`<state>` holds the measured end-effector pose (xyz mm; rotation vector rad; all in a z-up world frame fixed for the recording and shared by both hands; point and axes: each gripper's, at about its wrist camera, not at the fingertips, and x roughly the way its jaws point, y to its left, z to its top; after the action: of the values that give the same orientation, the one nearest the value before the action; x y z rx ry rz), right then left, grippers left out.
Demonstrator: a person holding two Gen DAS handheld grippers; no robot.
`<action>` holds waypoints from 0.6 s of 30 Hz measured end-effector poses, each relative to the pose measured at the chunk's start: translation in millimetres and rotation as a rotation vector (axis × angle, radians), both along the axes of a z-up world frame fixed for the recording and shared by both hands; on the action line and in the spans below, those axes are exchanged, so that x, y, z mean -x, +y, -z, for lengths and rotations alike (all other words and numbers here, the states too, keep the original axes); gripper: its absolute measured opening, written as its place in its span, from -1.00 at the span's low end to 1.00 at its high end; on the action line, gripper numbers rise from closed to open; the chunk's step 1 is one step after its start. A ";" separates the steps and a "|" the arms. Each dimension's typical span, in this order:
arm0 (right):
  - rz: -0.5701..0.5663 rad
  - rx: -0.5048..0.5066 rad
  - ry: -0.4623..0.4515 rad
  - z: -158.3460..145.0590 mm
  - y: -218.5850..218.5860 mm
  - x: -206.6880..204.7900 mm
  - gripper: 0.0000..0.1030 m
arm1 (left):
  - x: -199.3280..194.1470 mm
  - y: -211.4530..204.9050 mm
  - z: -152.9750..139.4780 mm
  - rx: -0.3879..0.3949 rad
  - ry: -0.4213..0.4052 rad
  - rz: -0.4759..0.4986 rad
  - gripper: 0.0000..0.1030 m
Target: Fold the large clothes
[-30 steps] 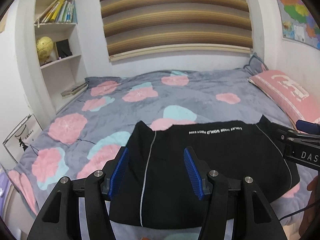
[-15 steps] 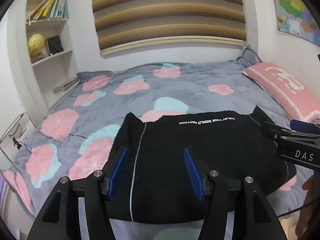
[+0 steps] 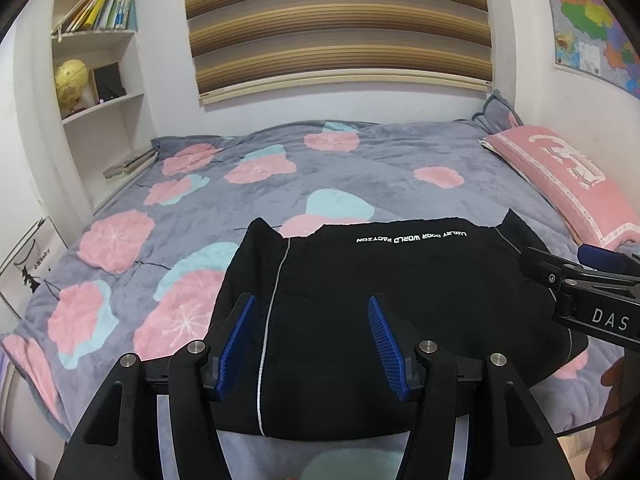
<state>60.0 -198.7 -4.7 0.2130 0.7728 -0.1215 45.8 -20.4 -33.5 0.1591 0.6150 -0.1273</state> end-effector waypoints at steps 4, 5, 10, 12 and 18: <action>-0.010 0.002 0.003 0.3 1.7 1.1 0.84 | 1.0 0.5 1.2 0.001 0.005 0.001 0.14; -0.012 0.003 0.004 0.1 2.1 1.0 0.84 | 0.8 1.1 1.6 0.002 0.007 -0.001 0.14; -0.024 -0.001 0.010 1.7 4.7 0.4 0.84 | -3.3 7.1 2.7 0.051 0.041 0.006 0.14; -0.028 -0.005 0.015 3.0 5.1 -0.4 0.84 | -3.6 8.3 2.4 0.049 0.037 0.002 0.14; -0.033 -0.016 0.027 6.0 4.4 -2.7 0.84 | -2.8 7.8 2.9 0.040 0.028 -0.002 0.15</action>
<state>62.7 -194.2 -10.7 0.2137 0.8036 -0.0872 48.6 -12.6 -36.4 0.1177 0.6396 -0.1398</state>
